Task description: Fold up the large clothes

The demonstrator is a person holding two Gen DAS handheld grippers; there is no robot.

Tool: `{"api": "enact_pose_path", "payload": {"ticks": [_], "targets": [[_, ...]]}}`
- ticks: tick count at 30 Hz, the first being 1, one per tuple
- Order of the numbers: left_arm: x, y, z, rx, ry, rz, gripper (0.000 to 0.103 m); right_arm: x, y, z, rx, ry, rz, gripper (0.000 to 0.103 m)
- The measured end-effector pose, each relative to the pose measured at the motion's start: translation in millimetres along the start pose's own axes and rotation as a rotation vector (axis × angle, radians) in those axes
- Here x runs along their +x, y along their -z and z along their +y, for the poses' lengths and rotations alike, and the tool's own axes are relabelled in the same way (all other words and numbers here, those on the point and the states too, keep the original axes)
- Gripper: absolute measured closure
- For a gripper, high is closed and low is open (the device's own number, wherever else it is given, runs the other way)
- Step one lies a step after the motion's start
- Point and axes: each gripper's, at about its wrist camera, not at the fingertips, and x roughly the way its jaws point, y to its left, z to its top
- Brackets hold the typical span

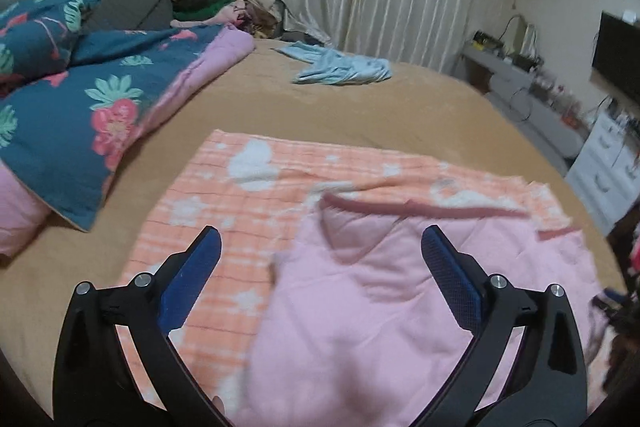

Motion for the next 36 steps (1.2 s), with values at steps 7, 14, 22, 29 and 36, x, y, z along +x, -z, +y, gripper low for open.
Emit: {"api": "enact_pose_path", "payload": {"ticks": [7,14,22,29,36], "targets": [[31.5,60.0,38.9,-0.029,0.042,0.168,0.009,-3.9,23.1,-18.1,0.015,0.016,-0.009,0.008],[46.5,101.2,43.1,-0.070,0.134,0.244,0.009,12.4,24.7,-32.6,0.126,-0.074,-0.005,0.013],[40.6,75.4,-4.3,0.066,0.065,0.175,0.091,8.7,-9.3,-8.4,0.158,-0.031,-0.056,0.086],[74.4,37.6,-10.8,0.065,0.005,0.176,0.092,29.9,-52.0,-5.4,0.178,0.051,-0.076,0.088],[102.4,49.6,-6.8,0.045,-0.013,0.220,0.090,70.3,-46.2,-5.9,0.161,0.128,-0.008,0.088]]}}
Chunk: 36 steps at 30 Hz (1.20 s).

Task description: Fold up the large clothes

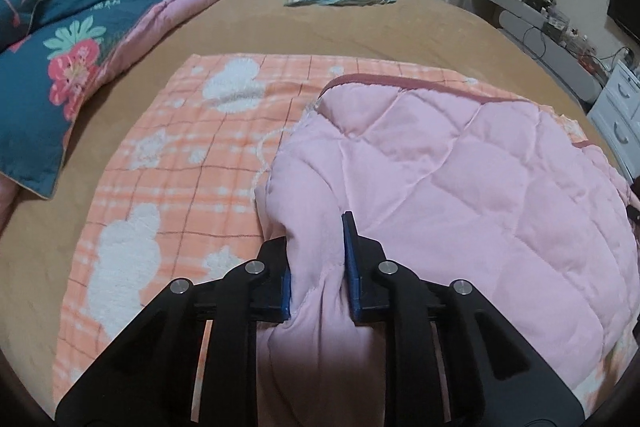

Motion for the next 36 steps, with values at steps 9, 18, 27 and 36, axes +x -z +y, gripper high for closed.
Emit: {"api": "enact_pose_path", "payload": {"ticks": [9,18,27,36], "targets": [[11.2,5.0,2.7,-0.039,0.014,0.022,0.086,22.1,13.6,-0.5,-0.023,0.047,0.042,0.084],[-0.3,9.4,1.8,-0.030,-0.020,0.028,0.082,9.4,20.8,-14.2,0.034,0.032,0.080,0.061],[-30.8,14.5,7.1,-0.042,-0.039,0.015,0.049,-36.8,39.0,-23.8,0.060,-0.008,0.040,0.010],[-76.7,33.1,11.7,-0.069,-0.045,-0.029,0.009,-109.7,59.3,-15.3,-0.029,0.034,-0.112,0.004]]}}
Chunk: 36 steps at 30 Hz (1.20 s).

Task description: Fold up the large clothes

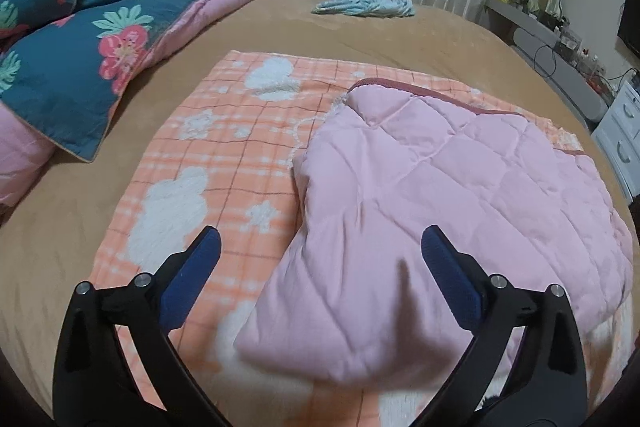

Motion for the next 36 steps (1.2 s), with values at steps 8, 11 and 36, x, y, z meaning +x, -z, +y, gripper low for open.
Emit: {"api": "enact_pose_path", "payload": {"ticks": [8,11,36], "targets": [[-32.6,23.7,-5.6,0.007,-0.005,-0.007,0.009,-40.3,21.4,10.0,0.019,-0.038,-0.051,0.004],[-44.5,34.0,-7.0,0.018,-0.018,-0.022,0.009,-51.5,28.8,13.1,0.024,-0.050,-0.055,0.004],[-24.3,97.9,-21.2,-0.154,0.113,0.127,0.009,-29.7,86.0,3.9,0.253,-0.118,0.127,0.004]]}}
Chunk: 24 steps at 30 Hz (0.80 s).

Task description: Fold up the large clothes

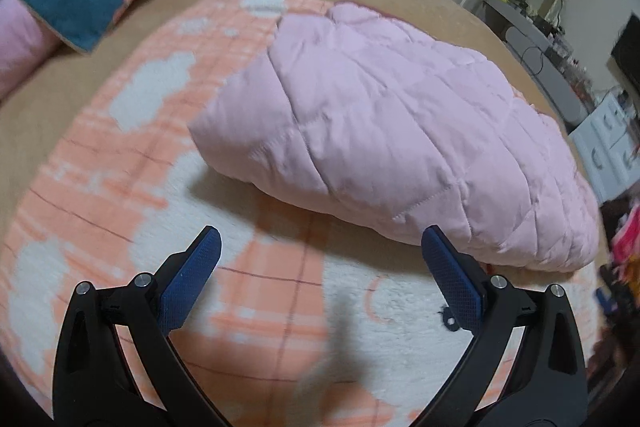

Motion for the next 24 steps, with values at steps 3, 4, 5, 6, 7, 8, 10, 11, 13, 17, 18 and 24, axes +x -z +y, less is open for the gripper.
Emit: {"api": "enact_pose_path", "payload": {"ticks": [3,4,5,6,7,8,10,11,13,17,18,24], "targets": [[10.0,-5.1,3.7,-0.060,0.035,0.021,0.009,10.9,-2.8,1.0,0.025,-0.015,0.023,0.004],[13.7,-8.5,4.7,-0.081,0.045,0.023,0.009,15.5,-4.6,0.9,0.038,-0.021,0.032,0.004],[16.4,-11.3,4.4,-0.092,0.057,0.026,0.009,18.7,-6.0,0.7,0.046,-0.021,0.038,0.004],[19.5,-14.5,4.4,-0.105,0.071,0.026,0.009,23.0,-8.0,1.4,0.055,-0.021,0.044,0.004],[21.9,-16.9,4.4,-0.113,0.077,0.027,0.009,27.5,-10.1,2.1,0.063,-0.028,0.050,0.004],[25.9,-20.1,4.5,-0.122,0.075,0.031,0.009,32.2,-12.3,2.4,0.075,-0.034,0.058,0.004],[34.2,-25.4,5.6,-0.151,0.085,0.040,0.009,40.1,-15.1,0.9,0.116,-0.055,0.073,0.004],[37.4,-27.1,6.4,-0.166,0.097,0.045,0.009,45.0,-16.4,0.2,0.138,-0.071,0.083,0.004],[43.2,-30.8,5.9,-0.186,0.111,0.053,0.009,52.4,-17.5,-0.5,0.157,-0.073,0.091,0.004],[50.8,-37.6,1.6,-0.193,0.104,0.047,0.008,62.7,-20.9,2.7,0.157,-0.079,0.088,0.004],[52.5,-38.6,1.9,-0.198,0.105,0.048,0.008,64.6,-21.8,2.9,0.157,-0.080,0.087,0.004],[67.9,-44.9,6.6,-0.240,0.118,0.050,0.008,76.4,-25.4,2.3,0.165,-0.094,0.092,0.004]]}}
